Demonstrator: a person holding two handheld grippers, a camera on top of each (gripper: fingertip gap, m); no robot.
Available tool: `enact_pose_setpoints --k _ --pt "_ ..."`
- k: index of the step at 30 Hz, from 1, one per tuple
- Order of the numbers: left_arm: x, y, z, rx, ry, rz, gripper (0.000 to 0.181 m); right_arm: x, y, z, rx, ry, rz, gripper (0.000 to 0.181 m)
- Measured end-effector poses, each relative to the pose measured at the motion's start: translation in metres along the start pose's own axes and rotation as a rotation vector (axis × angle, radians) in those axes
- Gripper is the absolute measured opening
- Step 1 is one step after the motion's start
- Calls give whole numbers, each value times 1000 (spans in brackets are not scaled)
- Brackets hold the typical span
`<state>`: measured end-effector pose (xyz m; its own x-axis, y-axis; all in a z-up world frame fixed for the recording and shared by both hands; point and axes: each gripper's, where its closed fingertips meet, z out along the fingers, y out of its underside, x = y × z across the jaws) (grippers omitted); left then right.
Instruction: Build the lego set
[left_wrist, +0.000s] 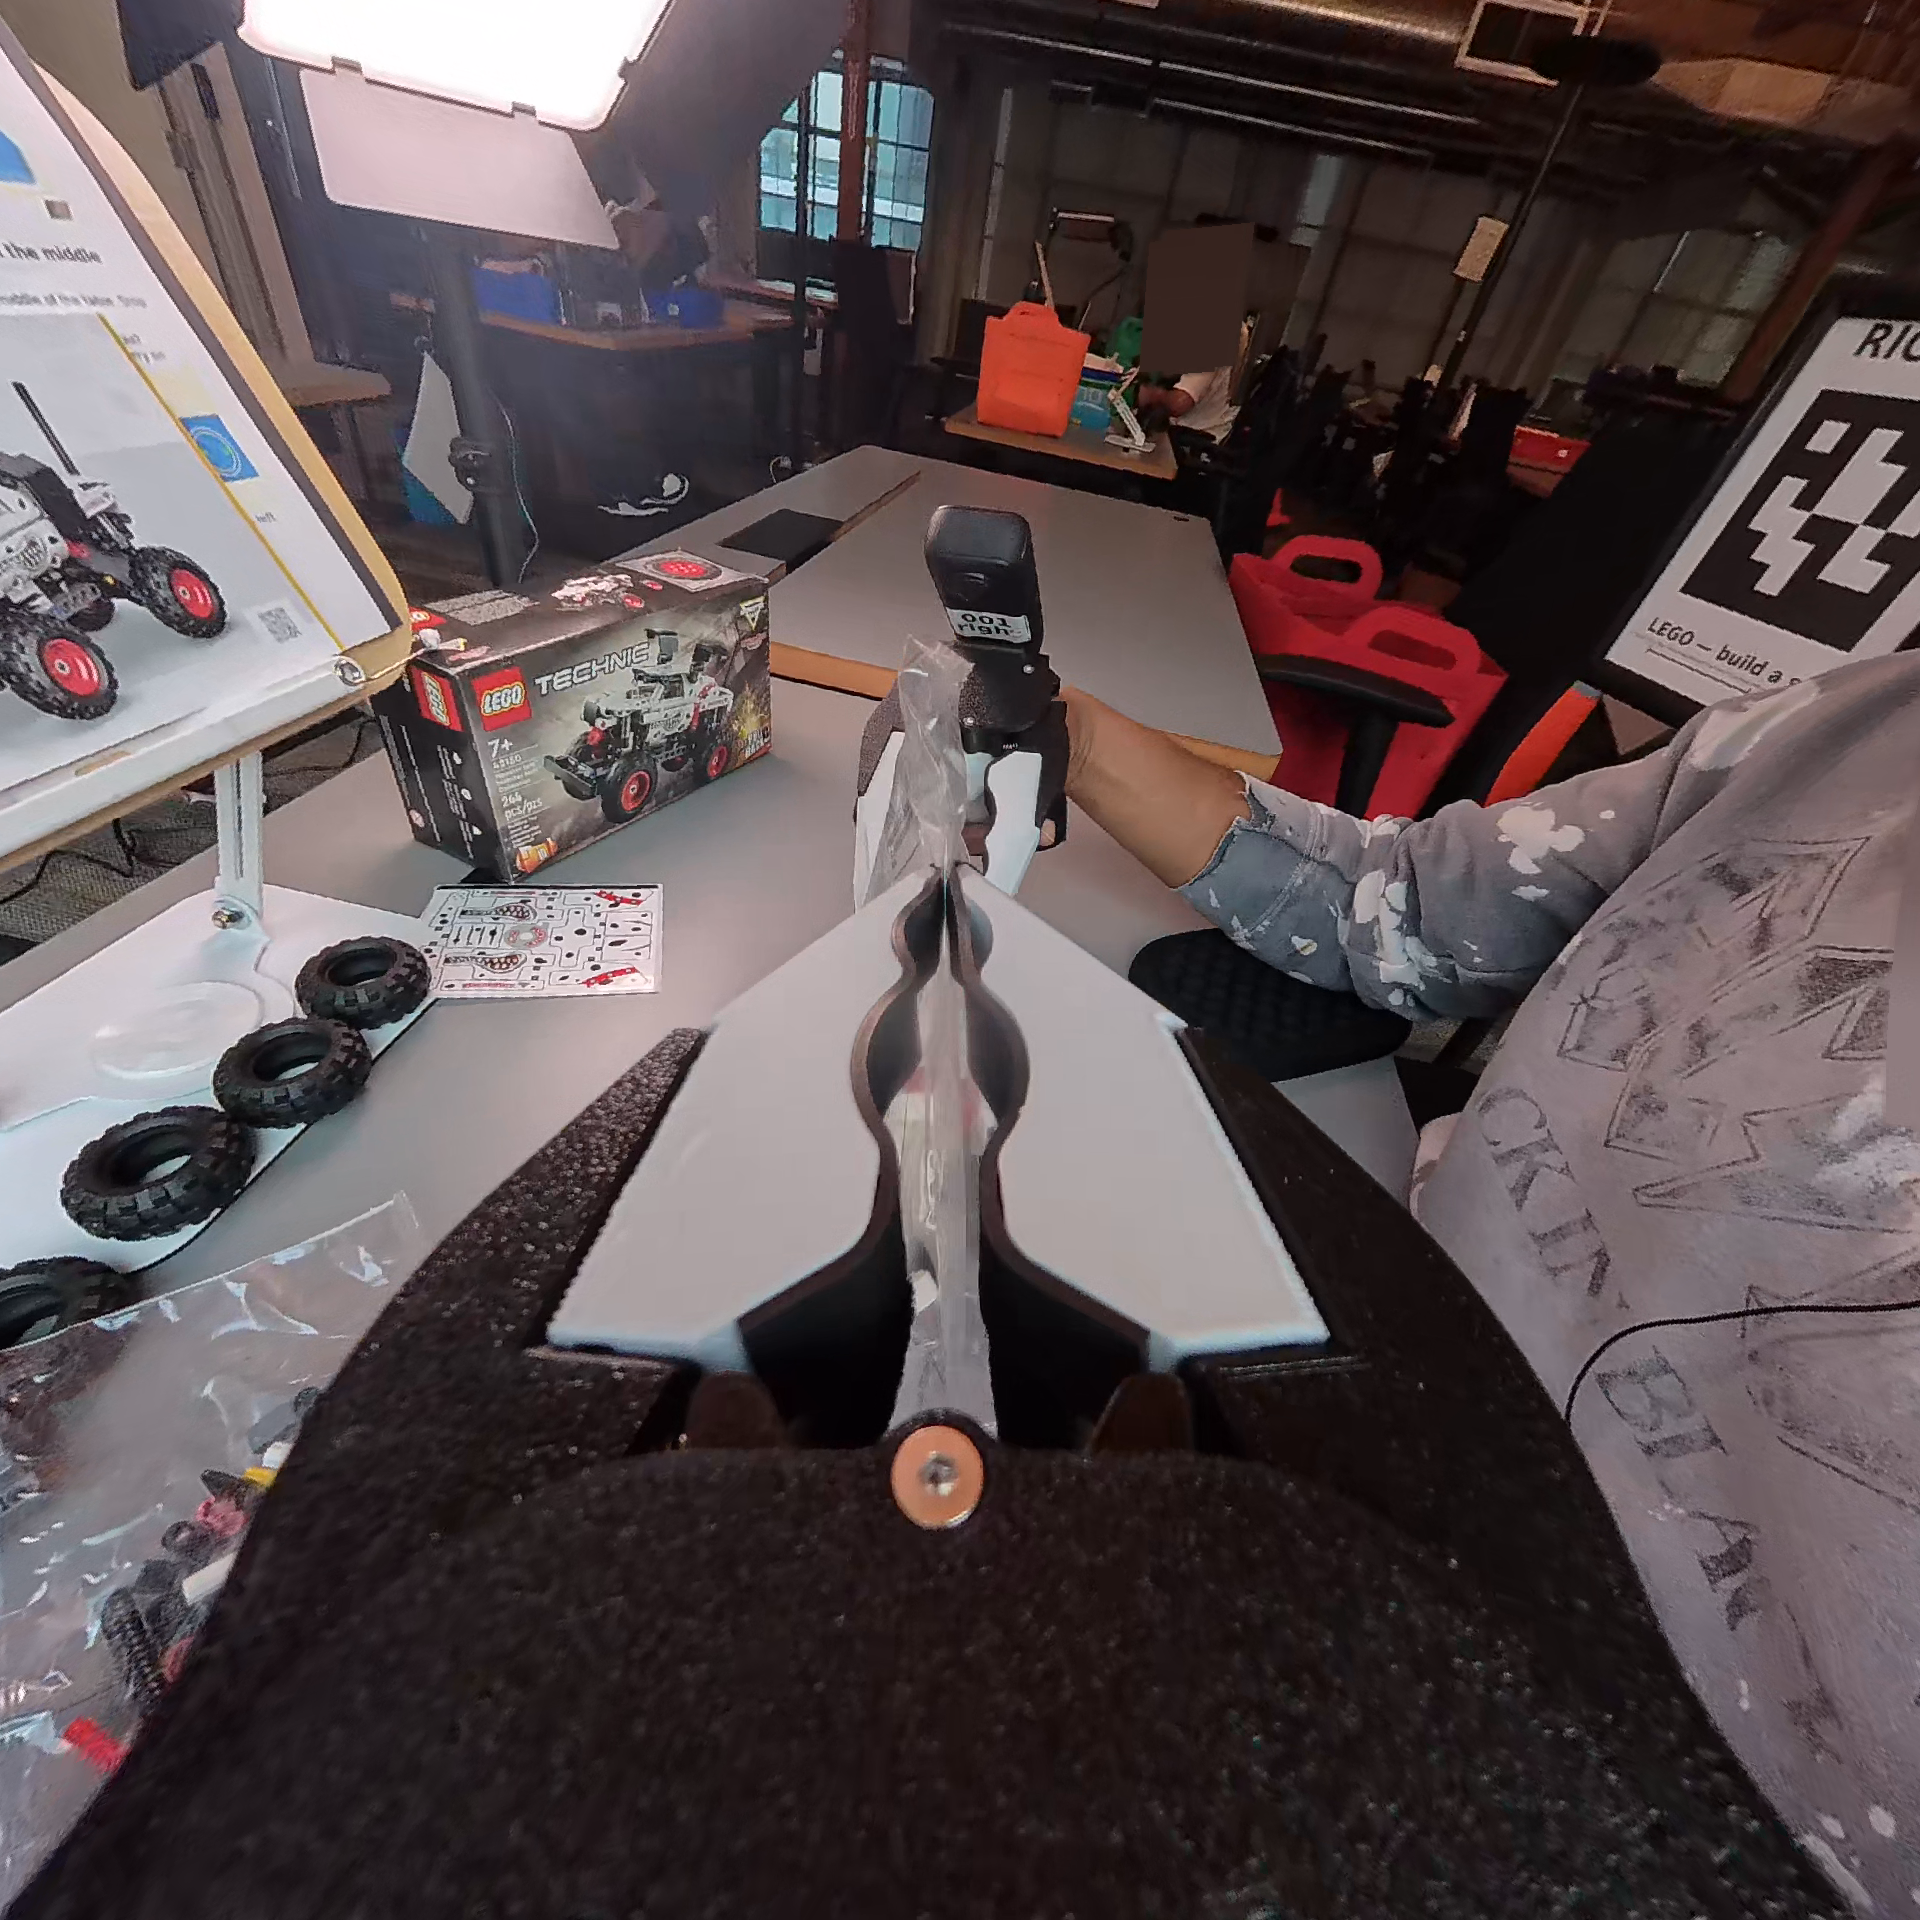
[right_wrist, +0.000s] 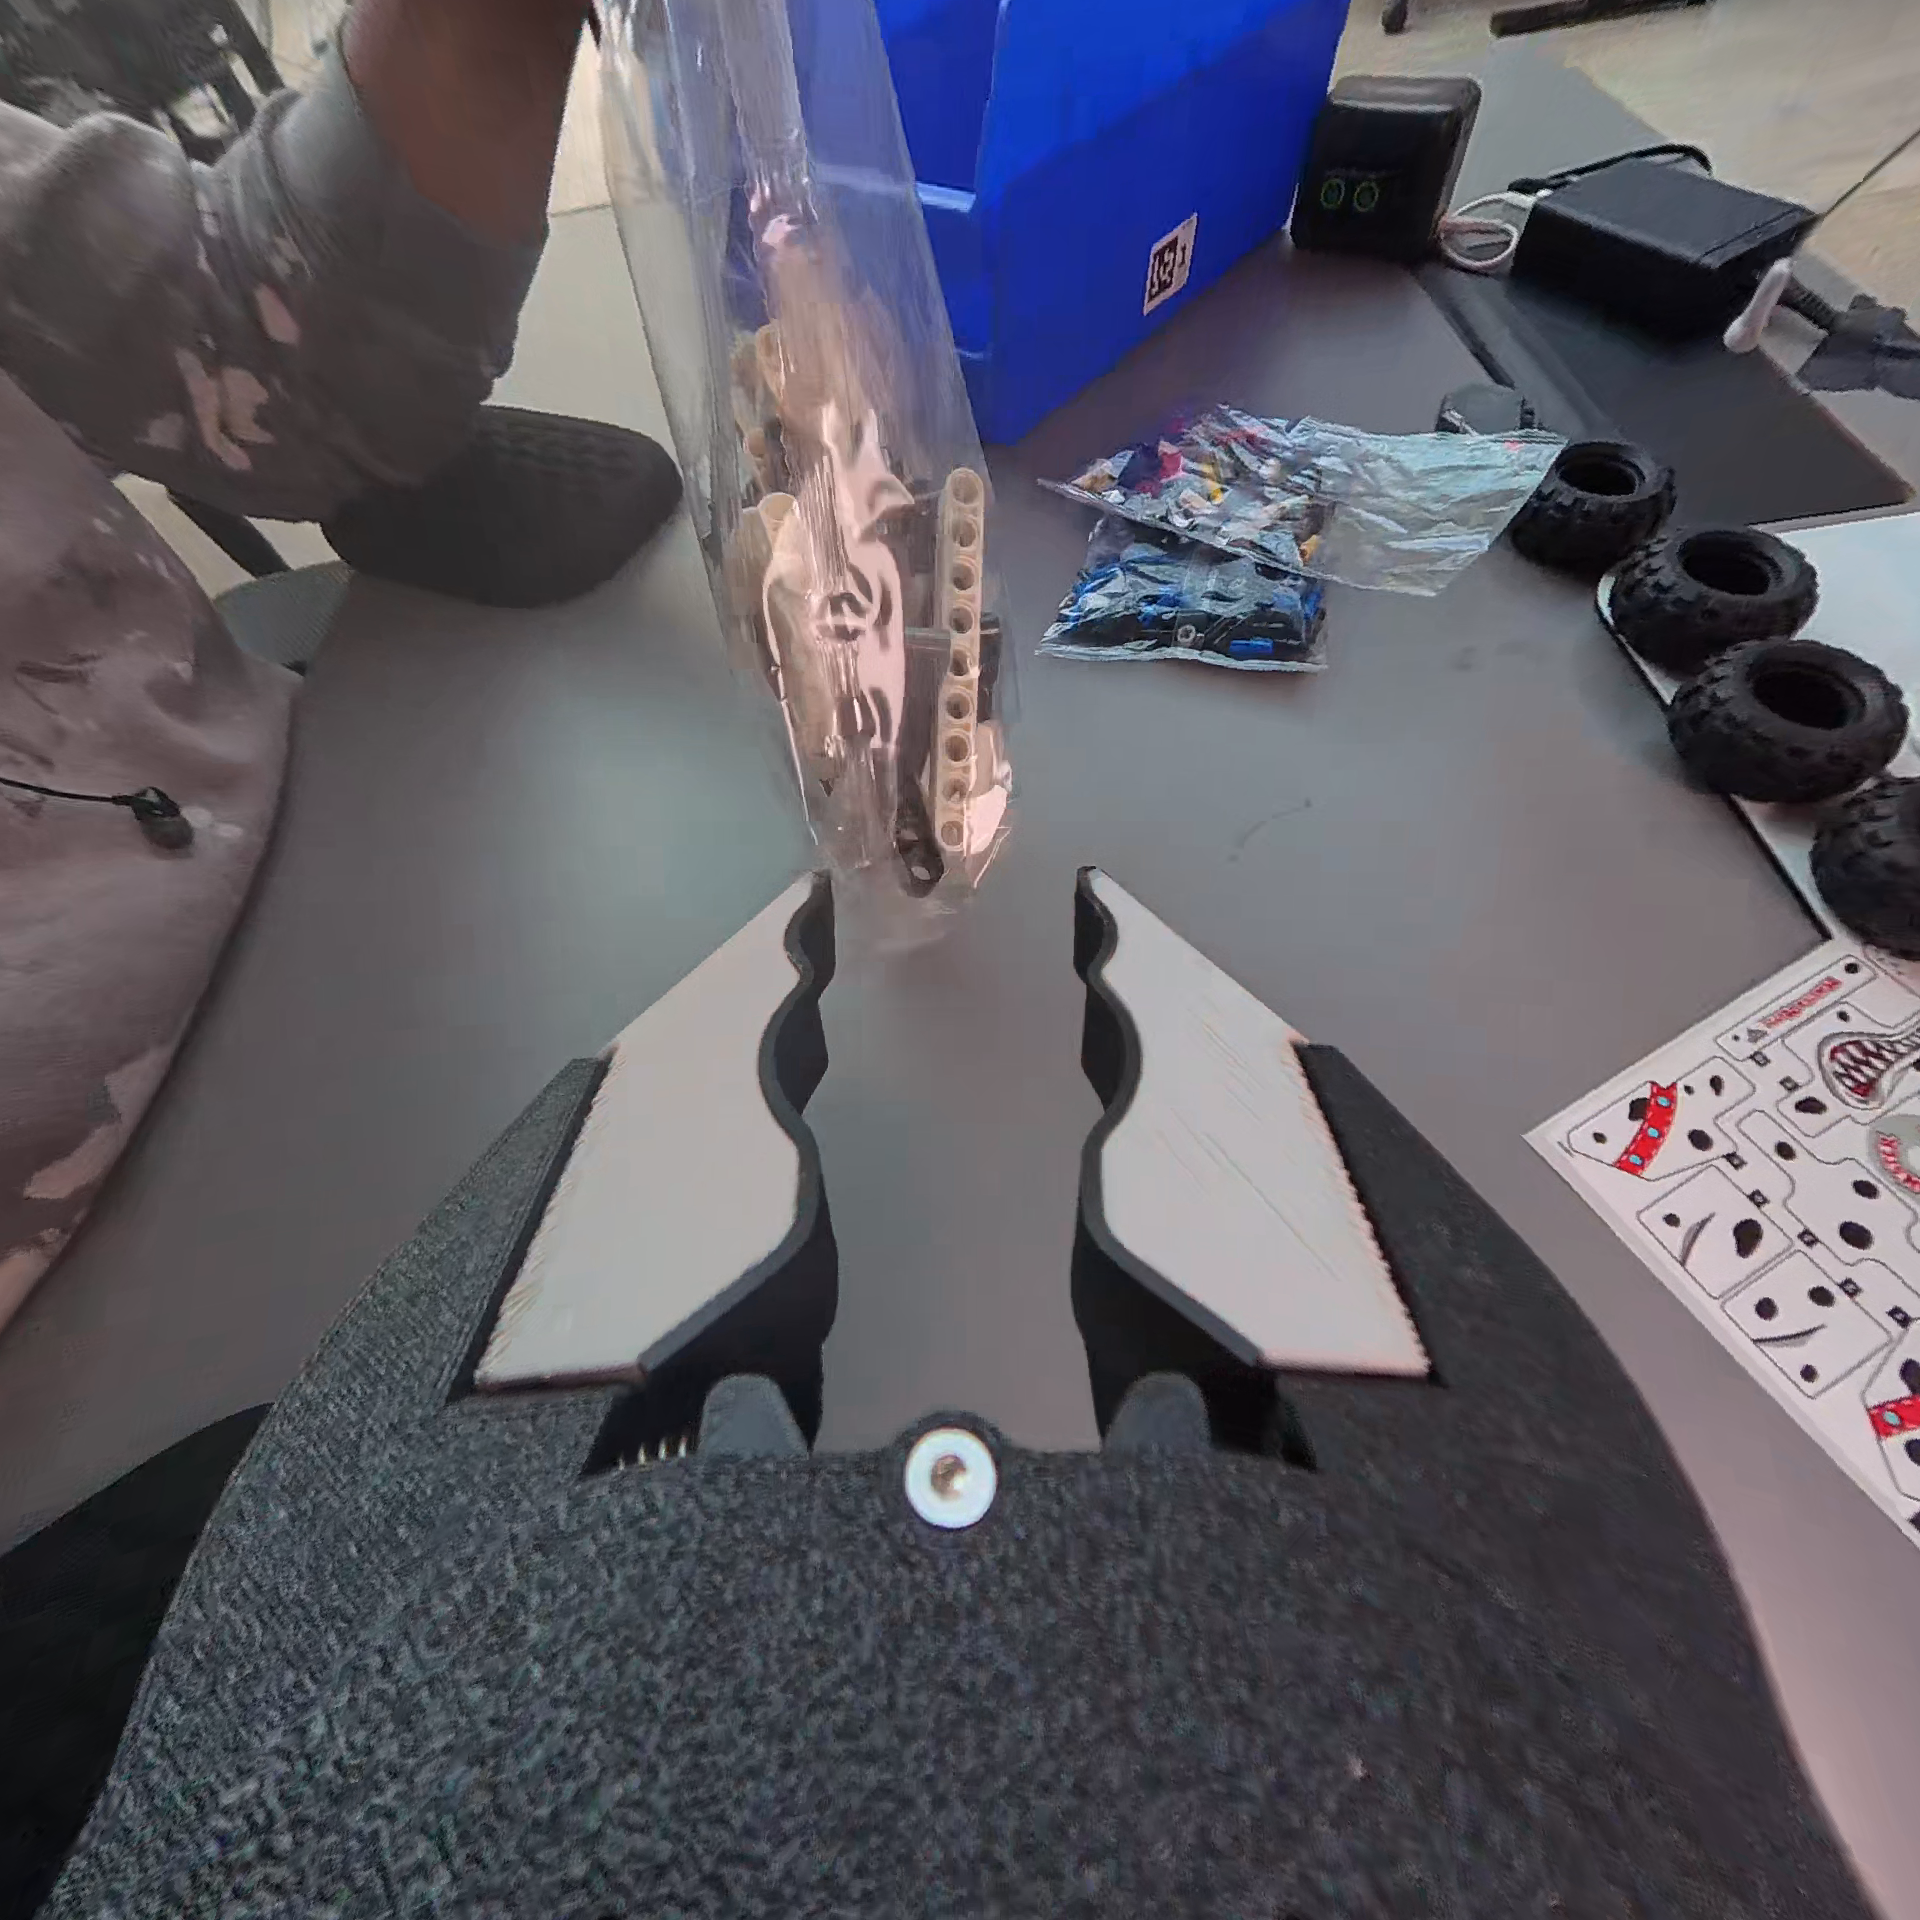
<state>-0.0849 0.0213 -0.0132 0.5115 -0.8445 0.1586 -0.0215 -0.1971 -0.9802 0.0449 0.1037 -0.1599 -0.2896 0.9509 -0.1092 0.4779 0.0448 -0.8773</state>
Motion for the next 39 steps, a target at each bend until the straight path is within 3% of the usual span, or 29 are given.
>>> enact_pose_setpoints --k 4,10,13,15,16,23,26,29,32,34,36,39 --pt "4 1 1 -22 -8 42 0 -24 -25 0 35 -47 -53 58" --pt "12 5 12 -48 17 65 0 -44 -85 14 167 56 -225 58" --pt "16 5 18 -58 13 81 0 -48 -122 24 287 157 -310 44" --pt "20 5 20 -63 12 93 0 -54 -143 19 389 183 -333 8" --pt "20 4 19 -61 11 96 0 -54 -147 15 413 199 -339 3" --pt "25 9 24 -77 45 76 0 -57 -158 -2 437 208 -330 0" --pt "4 12 28 -101 -100 90 2 -53 -159 -10 432 252 -311 0" --pt "-23 -9 17 -8 -340 134 7 -31 -170 -25 476 391 -160 0" --pt "-8 -31 12 94 -371 172 18 -11 -177 -46 524 589 -54 0" --pt "8 -35 27 130 -325 134 32 -7 -181 -52 550 688 -12 0" --pt "23 -26 54 125 -276 105 46 -9 -186 -48 568 726 15 0" --pt "17 0 94 58 -356 112 68 -11 -189 -37 546 739 30 0"
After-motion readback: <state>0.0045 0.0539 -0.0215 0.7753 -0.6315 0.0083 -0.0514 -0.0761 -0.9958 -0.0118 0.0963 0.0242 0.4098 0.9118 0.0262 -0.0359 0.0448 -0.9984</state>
